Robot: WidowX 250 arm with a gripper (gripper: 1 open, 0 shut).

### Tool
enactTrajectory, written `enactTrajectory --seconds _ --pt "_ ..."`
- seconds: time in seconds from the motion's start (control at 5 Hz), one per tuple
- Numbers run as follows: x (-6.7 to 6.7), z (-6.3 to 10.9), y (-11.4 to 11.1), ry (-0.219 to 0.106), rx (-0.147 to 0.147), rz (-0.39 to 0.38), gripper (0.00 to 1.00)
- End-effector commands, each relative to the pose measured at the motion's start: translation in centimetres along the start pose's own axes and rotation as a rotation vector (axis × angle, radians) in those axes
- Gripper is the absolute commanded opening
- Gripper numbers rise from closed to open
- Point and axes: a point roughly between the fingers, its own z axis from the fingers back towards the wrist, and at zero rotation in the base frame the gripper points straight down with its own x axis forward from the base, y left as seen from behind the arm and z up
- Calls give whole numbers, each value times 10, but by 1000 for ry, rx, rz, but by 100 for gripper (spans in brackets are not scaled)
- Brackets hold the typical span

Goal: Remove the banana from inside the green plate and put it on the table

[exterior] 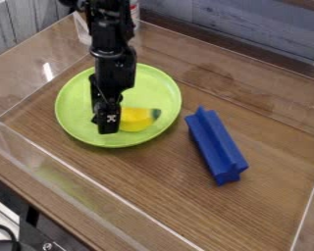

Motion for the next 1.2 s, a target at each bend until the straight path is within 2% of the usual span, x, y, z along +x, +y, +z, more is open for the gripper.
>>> enactTrajectory --seconds 0.0,1.0 --pt "4 12 1 -24 33 -3 100" --pt "14 27 -2 -66 64 7 100"
